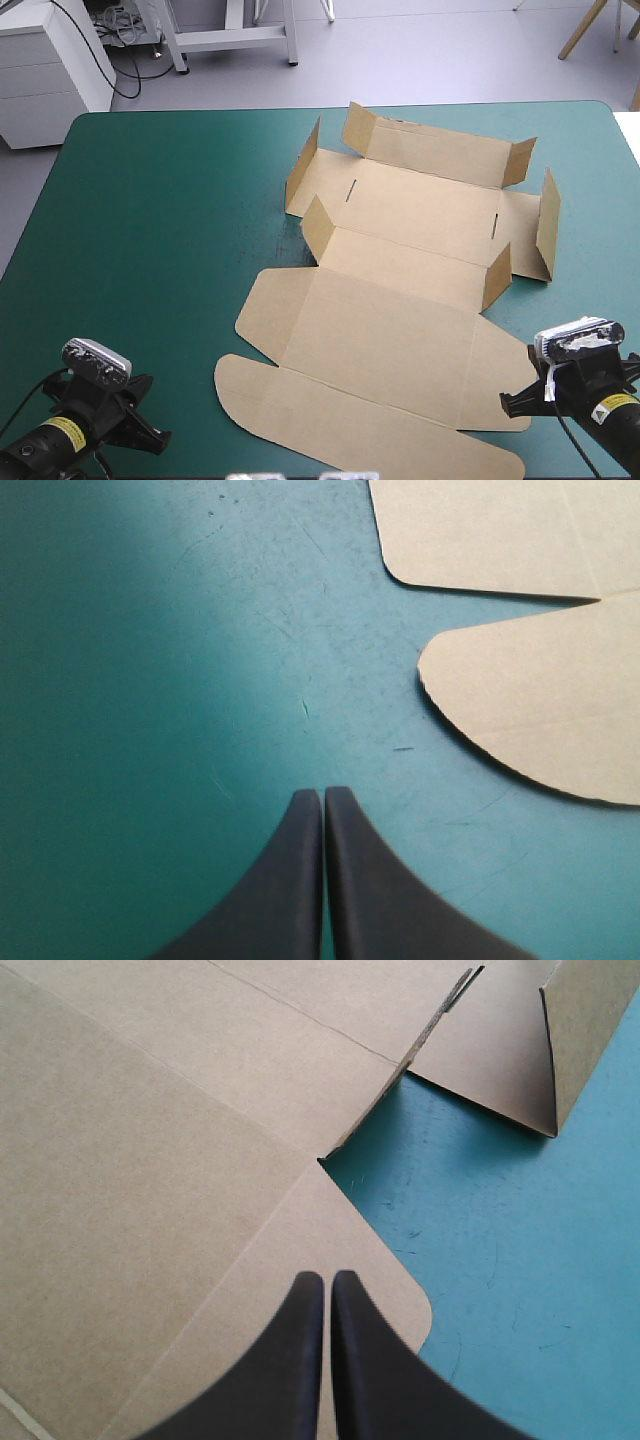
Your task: Fold the box
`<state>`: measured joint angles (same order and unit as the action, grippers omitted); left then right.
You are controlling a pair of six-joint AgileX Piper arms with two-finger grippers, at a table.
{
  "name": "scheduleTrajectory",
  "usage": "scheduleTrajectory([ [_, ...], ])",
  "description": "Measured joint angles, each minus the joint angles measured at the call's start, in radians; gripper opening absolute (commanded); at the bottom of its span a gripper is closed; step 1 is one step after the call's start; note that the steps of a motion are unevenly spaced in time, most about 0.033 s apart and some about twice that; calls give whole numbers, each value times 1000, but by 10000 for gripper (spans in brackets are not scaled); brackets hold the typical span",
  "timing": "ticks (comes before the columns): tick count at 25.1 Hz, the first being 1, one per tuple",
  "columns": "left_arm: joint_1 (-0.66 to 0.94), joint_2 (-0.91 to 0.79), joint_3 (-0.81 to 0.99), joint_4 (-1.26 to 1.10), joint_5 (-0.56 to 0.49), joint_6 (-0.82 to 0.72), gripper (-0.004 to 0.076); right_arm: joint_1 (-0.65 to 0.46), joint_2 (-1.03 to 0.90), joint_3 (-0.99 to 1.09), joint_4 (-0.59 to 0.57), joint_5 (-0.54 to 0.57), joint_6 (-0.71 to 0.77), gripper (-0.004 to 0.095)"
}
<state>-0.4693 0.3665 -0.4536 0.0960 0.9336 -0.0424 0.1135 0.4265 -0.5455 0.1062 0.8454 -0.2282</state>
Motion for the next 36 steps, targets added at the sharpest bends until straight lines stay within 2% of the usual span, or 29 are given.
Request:
scheduleTrajectory([
  [6,0,0,0,0,1,0,-10,0,0,0,-7,3,31,600],
  [9,0,0,0,0,1,0,-10,0,0,-16,-44,32,99,723],
  [14,0,0,0,-1,1,0,-10,0,13,-112,-106,126,196,734],
  [20,0,0,0,-1,1,0,-10,0,99,-263,-113,205,271,734],
  [24,0,0,0,-1,1,-1,-10,0,240,-347,-106,209,340,734],
  [29,0,0,0,-1,1,-4,-10,0,427,-395,-66,208,352,734],
  [36,0,0,0,0,0,-8,-10,0,756,-506,-30,148,362,734],
])
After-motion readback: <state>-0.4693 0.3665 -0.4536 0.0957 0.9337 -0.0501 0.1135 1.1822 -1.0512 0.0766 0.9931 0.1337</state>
